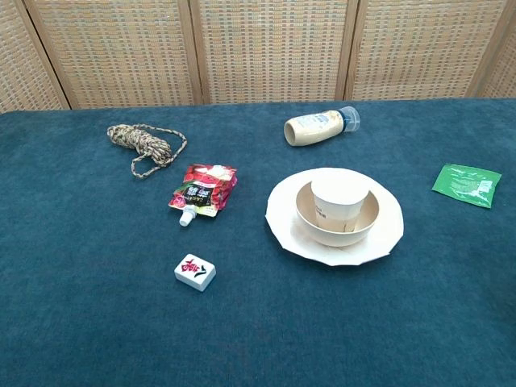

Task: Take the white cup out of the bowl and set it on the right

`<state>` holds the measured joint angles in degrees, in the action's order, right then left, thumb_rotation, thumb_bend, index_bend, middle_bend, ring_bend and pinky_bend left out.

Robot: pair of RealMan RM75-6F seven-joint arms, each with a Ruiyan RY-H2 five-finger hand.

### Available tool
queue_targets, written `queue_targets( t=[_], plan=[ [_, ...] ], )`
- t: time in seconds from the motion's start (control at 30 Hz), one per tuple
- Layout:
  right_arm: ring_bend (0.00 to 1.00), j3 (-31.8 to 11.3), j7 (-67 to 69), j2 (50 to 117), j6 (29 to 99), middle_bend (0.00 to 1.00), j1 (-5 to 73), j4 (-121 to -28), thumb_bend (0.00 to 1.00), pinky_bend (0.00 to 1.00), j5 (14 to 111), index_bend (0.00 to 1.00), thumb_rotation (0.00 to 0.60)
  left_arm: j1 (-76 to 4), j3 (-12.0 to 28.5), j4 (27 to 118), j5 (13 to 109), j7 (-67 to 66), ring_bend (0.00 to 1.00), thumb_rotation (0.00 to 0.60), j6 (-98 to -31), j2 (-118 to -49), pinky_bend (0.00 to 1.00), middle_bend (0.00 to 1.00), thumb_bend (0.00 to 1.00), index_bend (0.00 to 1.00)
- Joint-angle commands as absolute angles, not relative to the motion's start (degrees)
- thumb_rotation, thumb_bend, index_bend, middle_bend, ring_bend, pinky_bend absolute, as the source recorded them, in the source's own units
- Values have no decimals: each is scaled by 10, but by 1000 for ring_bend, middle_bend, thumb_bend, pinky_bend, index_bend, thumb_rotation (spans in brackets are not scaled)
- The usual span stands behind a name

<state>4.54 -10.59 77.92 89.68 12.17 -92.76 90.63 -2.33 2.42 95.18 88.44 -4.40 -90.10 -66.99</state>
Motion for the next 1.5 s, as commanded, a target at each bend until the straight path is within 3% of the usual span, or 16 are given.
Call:
queue_targets(
  t=[0.03,0.37,0.53,0.7,0.93,1.27,1.5],
  plan=[
    [0,43,-109,779,892,0,120,-932,230,0,908,70,600,-24,24,951,883,-45,0,600,-899,-671,0,0,27,0],
    [0,29,-142,761,863,0,134,-1003,230,0,927,71,600,-23,25,952,884,-44,0,600,-902,-670,0,0,27,0],
    [0,2,-179,757,813,0,165,-1062,230,0,909,94,600,-24,24,951,885,-39,0,600,-900,-668,0,0,27,0],
    [0,-46,-258,783,721,0,222,-1116,282,0,829,121,600,-22,24,953,885,-26,0,600,-903,-662,0,0,27,0],
    [0,-111,-367,845,643,0,299,-1125,338,9,685,183,600,-21,19,958,895,-7,0,600,-905,-653,0,0,27,0],
    [0,-176,-529,911,646,0,413,-1090,353,19,474,217,600,-25,16,956,897,12,0,600,-896,-648,0,0,27,0],
    [0,-176,-618,924,696,0,460,-1075,355,20,387,231,600,-27,14,954,898,11,0,600,-890,-649,0,0,28,0]
  ],
)
